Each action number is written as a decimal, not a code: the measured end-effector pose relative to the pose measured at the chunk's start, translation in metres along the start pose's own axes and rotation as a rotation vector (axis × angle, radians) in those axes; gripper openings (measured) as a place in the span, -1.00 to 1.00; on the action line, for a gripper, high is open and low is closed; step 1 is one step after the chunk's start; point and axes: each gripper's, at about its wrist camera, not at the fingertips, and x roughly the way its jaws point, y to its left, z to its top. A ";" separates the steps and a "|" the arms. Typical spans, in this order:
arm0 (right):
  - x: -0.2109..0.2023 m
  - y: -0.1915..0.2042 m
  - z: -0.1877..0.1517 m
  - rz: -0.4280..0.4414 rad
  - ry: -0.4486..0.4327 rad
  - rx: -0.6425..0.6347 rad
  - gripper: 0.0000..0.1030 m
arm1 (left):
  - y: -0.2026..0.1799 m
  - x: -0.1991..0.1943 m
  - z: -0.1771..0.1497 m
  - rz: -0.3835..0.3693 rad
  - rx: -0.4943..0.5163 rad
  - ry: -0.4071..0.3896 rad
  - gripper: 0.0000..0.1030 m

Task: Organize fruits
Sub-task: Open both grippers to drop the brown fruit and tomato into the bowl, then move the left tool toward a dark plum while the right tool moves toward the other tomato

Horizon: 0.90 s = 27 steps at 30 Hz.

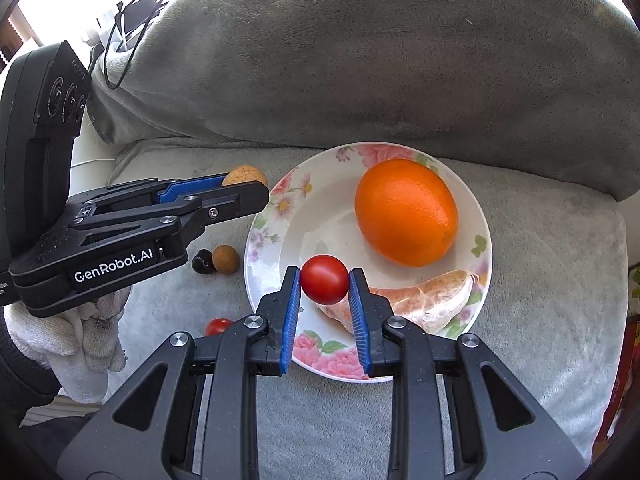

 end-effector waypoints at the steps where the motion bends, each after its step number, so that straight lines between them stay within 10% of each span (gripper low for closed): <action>1: 0.001 -0.001 0.000 0.001 0.001 -0.001 -0.50 | 0.000 0.002 0.000 -0.002 -0.003 0.004 -0.50; 8: 0.001 -0.005 0.001 0.003 -0.005 0.003 -0.50 | -0.009 0.011 0.002 -0.005 0.012 0.022 -0.50; 13: -0.002 -0.005 -0.001 -0.028 -0.019 -0.013 0.11 | -0.011 0.013 0.004 0.001 0.014 0.022 -0.49; 20: -0.007 -0.009 -0.004 -0.038 -0.030 -0.002 0.37 | -0.014 0.008 0.006 0.008 0.017 0.002 0.25; 27: -0.012 -0.003 -0.009 -0.052 -0.034 -0.022 0.38 | -0.017 0.002 0.007 0.015 0.015 -0.011 0.25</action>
